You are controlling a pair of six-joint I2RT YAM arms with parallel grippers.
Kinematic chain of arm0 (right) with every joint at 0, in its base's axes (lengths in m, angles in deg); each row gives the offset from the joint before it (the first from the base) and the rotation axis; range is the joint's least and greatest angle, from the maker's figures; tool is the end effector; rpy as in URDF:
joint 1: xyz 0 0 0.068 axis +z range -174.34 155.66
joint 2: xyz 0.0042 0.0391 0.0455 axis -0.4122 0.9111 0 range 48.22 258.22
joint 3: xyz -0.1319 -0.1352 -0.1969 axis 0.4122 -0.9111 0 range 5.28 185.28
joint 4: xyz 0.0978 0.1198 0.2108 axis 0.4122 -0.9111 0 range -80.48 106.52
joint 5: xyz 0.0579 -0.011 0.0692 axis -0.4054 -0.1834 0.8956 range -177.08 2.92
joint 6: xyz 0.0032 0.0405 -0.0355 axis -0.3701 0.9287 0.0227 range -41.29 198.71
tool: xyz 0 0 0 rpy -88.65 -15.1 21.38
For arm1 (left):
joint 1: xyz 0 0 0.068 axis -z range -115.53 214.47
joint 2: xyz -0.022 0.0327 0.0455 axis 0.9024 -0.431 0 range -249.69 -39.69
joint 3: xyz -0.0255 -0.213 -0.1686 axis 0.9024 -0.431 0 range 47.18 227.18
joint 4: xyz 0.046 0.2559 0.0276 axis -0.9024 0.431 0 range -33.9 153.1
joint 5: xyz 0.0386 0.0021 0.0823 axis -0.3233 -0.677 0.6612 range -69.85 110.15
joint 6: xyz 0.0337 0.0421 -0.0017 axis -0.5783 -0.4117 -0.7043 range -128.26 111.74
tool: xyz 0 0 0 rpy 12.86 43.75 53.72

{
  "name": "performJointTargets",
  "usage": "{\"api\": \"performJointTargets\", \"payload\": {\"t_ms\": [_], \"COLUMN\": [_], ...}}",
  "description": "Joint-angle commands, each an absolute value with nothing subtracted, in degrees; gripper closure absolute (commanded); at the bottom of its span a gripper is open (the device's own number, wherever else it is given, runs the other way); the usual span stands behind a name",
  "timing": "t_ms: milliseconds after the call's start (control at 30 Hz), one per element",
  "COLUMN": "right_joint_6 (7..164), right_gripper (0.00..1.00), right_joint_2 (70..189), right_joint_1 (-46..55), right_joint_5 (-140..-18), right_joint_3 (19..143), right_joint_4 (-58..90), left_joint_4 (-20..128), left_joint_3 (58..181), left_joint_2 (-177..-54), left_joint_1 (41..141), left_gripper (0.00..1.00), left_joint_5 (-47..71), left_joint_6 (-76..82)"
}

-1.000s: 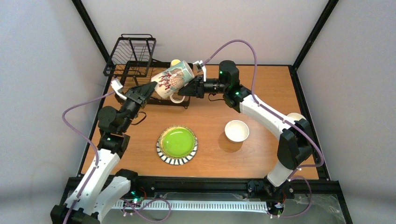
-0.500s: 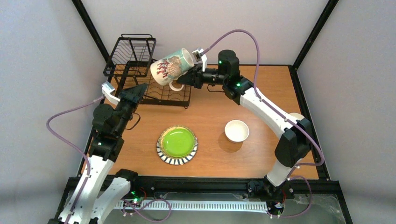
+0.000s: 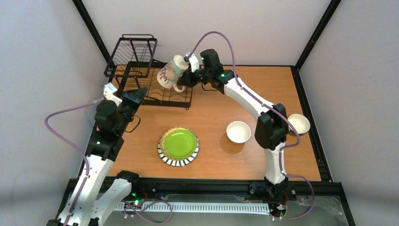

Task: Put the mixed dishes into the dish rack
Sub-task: Pass from the left arm to the right, then turn the cup upside down over the dish rack.

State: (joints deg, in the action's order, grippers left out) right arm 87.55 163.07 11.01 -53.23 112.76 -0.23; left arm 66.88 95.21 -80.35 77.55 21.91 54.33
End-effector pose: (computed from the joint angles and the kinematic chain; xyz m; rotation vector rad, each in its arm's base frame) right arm 0.3767 0.2917 0.3388 -0.8595 1.8938 1.0726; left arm 0.1604 -0.0361 0.3700 -0.7444 1.5550 -0.9752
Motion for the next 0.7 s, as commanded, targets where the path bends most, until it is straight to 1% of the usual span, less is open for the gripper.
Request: {"api": "performJointTargets", "payload": {"t_ms": [0, 333, 667], "right_joint_6": [82.77, 79.15, 76.16], "right_gripper": [0.98, 0.98, 0.98], "right_joint_2": [165.75, 177.94, 185.33], "right_joint_1": [11.22, 13.20, 14.08], "right_joint_5": [-58.28, -65.55, -68.01], "right_joint_3": [121.85, 136.00, 140.97], "right_joint_4": [-1.51, -7.65, -7.50], "left_joint_4": [70.73, 72.86, 72.11], "left_joint_3": [98.02, 98.43, 96.16], "left_joint_2": [-80.90, -80.69, -80.70], "left_joint_1": [77.83, 77.85, 77.83], "left_gripper": [0.46, 0.46, 0.46], "left_joint_5": [21.87, 20.69, 20.67], "left_joint_6": [51.53, 49.52, 48.45]}}
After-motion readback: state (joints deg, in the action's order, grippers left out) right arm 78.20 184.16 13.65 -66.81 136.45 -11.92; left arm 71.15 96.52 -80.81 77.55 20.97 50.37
